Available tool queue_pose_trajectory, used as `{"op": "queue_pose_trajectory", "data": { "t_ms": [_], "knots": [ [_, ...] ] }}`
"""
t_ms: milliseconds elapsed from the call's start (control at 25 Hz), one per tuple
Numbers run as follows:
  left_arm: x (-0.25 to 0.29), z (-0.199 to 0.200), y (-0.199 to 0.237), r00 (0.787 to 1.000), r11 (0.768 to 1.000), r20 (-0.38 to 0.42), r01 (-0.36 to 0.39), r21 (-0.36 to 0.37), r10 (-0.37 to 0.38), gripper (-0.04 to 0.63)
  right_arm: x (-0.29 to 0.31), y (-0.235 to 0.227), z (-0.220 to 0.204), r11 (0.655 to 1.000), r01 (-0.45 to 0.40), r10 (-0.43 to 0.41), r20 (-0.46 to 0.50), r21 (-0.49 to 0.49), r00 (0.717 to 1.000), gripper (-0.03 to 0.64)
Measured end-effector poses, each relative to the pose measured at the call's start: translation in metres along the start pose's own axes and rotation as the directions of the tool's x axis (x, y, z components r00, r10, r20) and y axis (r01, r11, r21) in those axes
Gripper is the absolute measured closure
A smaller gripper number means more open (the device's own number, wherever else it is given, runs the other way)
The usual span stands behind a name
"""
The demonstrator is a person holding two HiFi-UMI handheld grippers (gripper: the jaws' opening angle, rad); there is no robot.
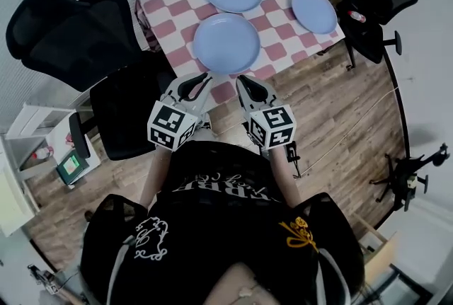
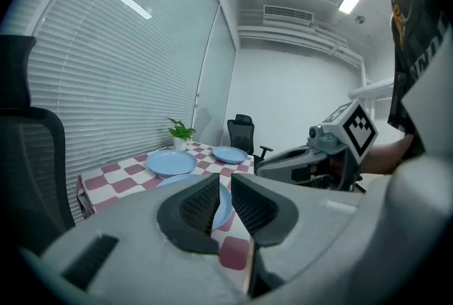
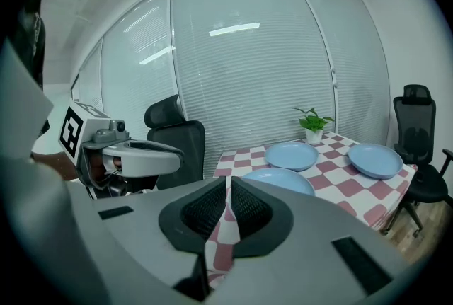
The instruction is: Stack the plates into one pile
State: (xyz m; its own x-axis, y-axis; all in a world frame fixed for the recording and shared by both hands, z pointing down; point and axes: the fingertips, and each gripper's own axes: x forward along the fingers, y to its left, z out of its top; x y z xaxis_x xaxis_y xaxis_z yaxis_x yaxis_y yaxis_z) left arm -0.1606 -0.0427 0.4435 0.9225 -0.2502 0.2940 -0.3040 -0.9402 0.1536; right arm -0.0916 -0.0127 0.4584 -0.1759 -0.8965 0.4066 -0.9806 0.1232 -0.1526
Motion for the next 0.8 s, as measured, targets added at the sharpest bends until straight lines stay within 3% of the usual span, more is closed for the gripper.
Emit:
{"op": "queue_pose_trajectory", "data": {
  "t_ms": [480,800],
  "knots": [
    [0.015,-0.018,0.05,0.999,0.998,-0.044,-0.014,-0.062,0.011,0.549,0.029,-0.043,0.008,0.995,0.099,-0.098,-0.051,0.01,0.994,0.591],
    [0.027,-0.041,0.078,0.988,0.985,-0.108,-0.126,-0.122,0.113,0.548,0.059,-0.096,-0.008,0.996,0.075,-0.068,-0.134,0.045,0.989,0.591]
  ]
}}
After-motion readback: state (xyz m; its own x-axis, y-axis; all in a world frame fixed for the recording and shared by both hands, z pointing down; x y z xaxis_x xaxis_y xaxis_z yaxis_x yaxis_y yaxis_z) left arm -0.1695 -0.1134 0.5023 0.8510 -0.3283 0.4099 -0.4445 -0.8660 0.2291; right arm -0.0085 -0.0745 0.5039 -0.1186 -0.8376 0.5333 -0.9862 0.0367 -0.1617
